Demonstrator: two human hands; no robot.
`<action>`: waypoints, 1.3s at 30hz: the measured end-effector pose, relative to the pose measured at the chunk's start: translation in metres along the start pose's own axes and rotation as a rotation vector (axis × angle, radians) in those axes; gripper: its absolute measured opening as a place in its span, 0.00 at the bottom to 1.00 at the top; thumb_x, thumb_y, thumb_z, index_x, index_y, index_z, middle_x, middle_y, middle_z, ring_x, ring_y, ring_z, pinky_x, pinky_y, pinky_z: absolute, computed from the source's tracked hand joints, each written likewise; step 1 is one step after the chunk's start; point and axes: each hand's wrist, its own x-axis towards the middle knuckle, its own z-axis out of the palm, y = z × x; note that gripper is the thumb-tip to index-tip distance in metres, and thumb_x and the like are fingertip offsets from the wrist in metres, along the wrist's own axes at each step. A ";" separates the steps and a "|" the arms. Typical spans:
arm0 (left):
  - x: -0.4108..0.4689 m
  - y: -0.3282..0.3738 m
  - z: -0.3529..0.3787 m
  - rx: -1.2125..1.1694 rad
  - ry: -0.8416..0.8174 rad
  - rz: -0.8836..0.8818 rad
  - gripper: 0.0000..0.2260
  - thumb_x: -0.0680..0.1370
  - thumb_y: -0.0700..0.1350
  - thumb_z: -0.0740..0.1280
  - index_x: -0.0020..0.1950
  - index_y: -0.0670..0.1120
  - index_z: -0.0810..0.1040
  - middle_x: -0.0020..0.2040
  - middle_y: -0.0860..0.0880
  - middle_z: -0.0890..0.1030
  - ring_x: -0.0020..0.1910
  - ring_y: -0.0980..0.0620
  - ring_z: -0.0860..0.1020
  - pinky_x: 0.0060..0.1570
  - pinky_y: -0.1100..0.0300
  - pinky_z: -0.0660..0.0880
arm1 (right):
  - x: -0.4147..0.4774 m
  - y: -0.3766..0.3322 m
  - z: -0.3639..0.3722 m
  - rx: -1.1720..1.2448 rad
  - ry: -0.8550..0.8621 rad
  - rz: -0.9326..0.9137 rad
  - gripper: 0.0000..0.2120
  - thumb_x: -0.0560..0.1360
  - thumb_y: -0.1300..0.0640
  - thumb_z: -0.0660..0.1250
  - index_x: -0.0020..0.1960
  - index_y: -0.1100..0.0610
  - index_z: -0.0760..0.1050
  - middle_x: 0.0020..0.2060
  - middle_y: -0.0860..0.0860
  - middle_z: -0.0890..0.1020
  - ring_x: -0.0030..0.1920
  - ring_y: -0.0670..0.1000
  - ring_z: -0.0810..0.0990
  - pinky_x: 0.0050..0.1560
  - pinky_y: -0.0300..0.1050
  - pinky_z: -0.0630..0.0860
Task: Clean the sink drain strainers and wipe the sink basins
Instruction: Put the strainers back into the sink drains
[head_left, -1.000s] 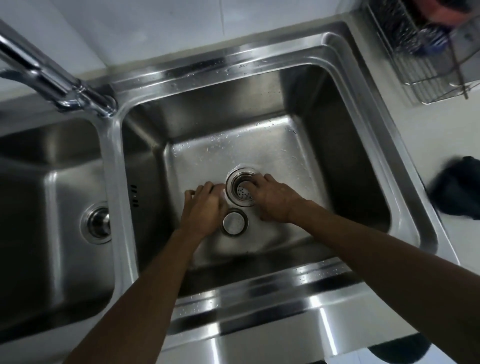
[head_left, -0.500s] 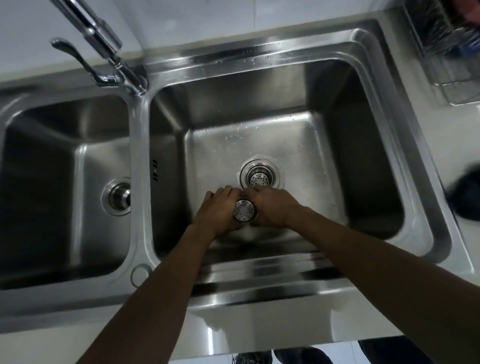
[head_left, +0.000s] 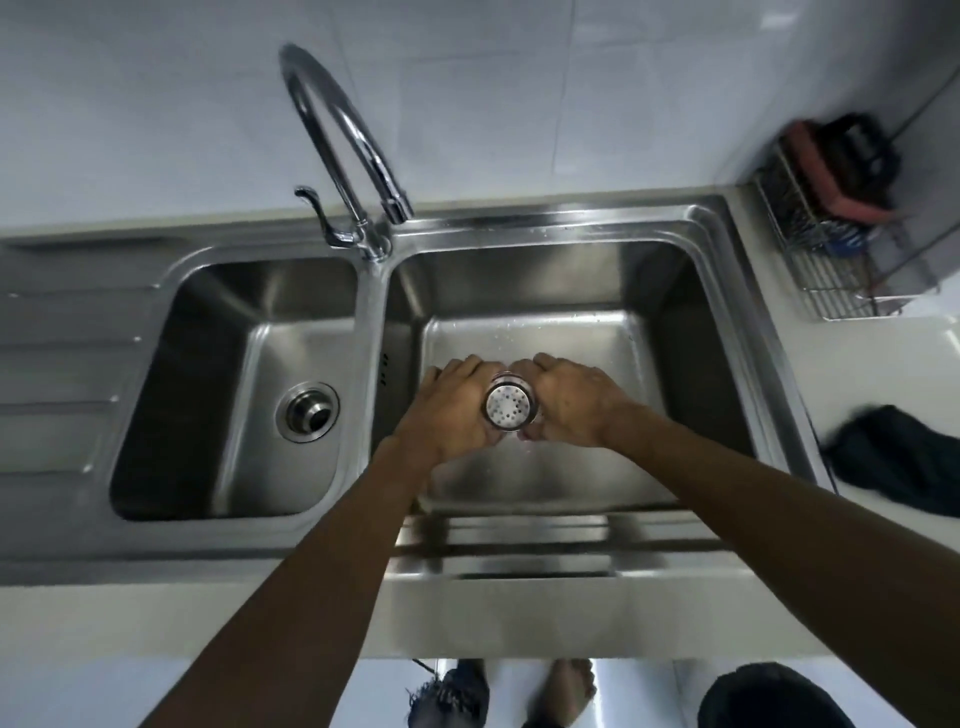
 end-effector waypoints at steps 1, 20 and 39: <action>-0.005 -0.003 -0.013 0.006 0.023 -0.004 0.37 0.70 0.55 0.77 0.76 0.52 0.69 0.69 0.51 0.74 0.69 0.47 0.71 0.67 0.51 0.61 | 0.001 -0.009 -0.010 -0.009 0.014 -0.015 0.36 0.66 0.40 0.76 0.69 0.48 0.67 0.60 0.49 0.76 0.59 0.55 0.79 0.53 0.49 0.74; -0.077 -0.258 -0.086 -0.195 0.215 -0.304 0.37 0.69 0.50 0.82 0.74 0.46 0.73 0.67 0.47 0.78 0.66 0.46 0.77 0.66 0.40 0.73 | 0.202 -0.232 0.027 -0.067 0.028 -0.265 0.36 0.69 0.42 0.75 0.70 0.55 0.67 0.62 0.55 0.75 0.61 0.57 0.76 0.52 0.51 0.75; -0.043 -0.349 0.001 -0.097 -0.030 -0.383 0.39 0.69 0.56 0.81 0.77 0.52 0.71 0.74 0.47 0.66 0.71 0.44 0.67 0.70 0.50 0.65 | 0.286 -0.255 0.161 -0.157 -0.166 -0.023 0.29 0.75 0.48 0.70 0.72 0.54 0.67 0.67 0.58 0.67 0.65 0.62 0.68 0.59 0.56 0.72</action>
